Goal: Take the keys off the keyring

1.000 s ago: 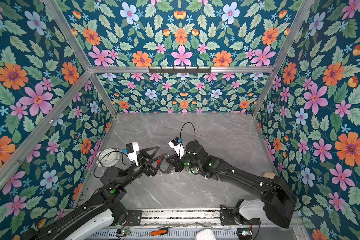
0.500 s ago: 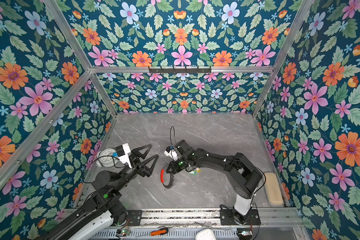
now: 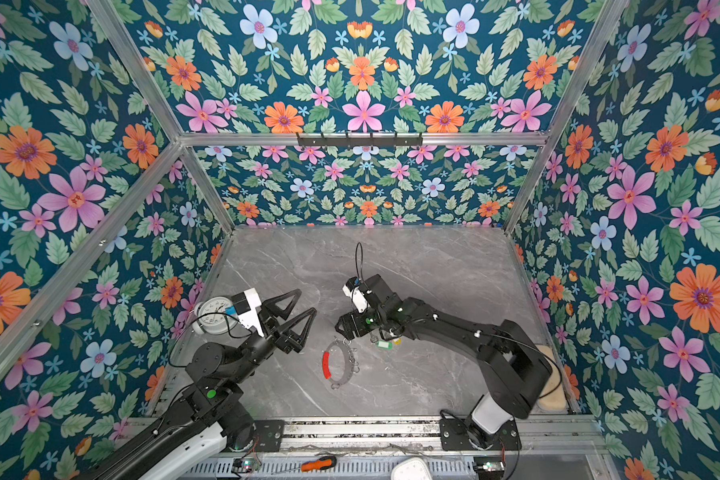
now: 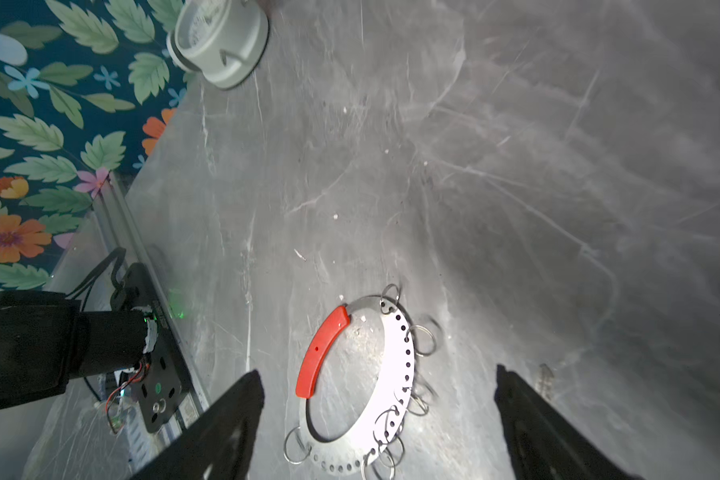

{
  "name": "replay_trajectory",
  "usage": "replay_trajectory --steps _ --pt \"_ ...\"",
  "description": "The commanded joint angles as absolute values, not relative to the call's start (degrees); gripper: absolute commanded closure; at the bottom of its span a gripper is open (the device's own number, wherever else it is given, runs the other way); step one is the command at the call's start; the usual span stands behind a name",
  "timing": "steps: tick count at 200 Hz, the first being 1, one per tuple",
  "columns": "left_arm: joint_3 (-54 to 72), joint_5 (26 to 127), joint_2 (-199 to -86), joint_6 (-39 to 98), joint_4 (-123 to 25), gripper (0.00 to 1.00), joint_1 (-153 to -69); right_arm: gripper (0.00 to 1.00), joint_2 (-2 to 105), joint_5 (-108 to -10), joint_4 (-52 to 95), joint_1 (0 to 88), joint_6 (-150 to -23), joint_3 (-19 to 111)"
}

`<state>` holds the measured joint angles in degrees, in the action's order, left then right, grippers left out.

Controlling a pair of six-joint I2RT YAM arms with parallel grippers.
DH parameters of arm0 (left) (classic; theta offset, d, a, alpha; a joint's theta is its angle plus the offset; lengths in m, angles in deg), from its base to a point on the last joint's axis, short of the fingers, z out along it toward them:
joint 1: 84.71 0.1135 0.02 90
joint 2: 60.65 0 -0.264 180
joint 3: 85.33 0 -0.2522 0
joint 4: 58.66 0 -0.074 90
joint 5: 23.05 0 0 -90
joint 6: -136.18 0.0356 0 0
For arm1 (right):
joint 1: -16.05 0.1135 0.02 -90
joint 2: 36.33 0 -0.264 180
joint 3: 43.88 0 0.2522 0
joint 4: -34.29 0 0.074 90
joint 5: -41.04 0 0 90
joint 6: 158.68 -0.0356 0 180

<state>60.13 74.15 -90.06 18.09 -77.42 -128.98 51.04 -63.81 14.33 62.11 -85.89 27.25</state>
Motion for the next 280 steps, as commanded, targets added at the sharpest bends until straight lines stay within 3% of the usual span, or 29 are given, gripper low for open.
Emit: replay_trajectory --steps 1,50,86,144,192,227,252,280 --pt "59.99 70.14 -90.72 20.05 -77.65 0.0 -128.96 0.11 45.22 -55.92 19.99 62.19 -86.79 23.76" --pt "59.55 49.11 -100.08 25.39 -80.13 0.0 -128.89 0.1 31.55 -43.96 23.45 62.27 -89.54 15.42" --pt "58.39 34.81 -111.58 35.02 -89.93 0.0 -127.78 0.01 24.67 -37.06 21.84 62.17 -91.19 11.79" --pt "54.67 30.97 -127.12 37.56 -87.86 0.0 -107.9 0.01 19.66 -29.03 20.67 62.18 -92.08 9.04" --pt "53.54 19.96 -141.95 45.74 -90.29 0.0 -103.71 0.01 18.7 -24.62 16.68 61.8 -90.22 11.35" --pt "56.88 27.65 -145.46 42.92 -95.13 0.0 -96.93 0.01 16.8 -24.47 13.99 60.0 -90.7 11.17" --pt "62.22 31.31 -149.37 47.55 -112.72 0.0 -94.71 0.01 14.21 -27.77 17.3 56.75 -91.95 7.82" --pt "61.76 40.21 -150.5 46.19 -110.03 0.0 -92.34 0.01 11.23 -33.29 22.96 53.1 -88.44 3.67"
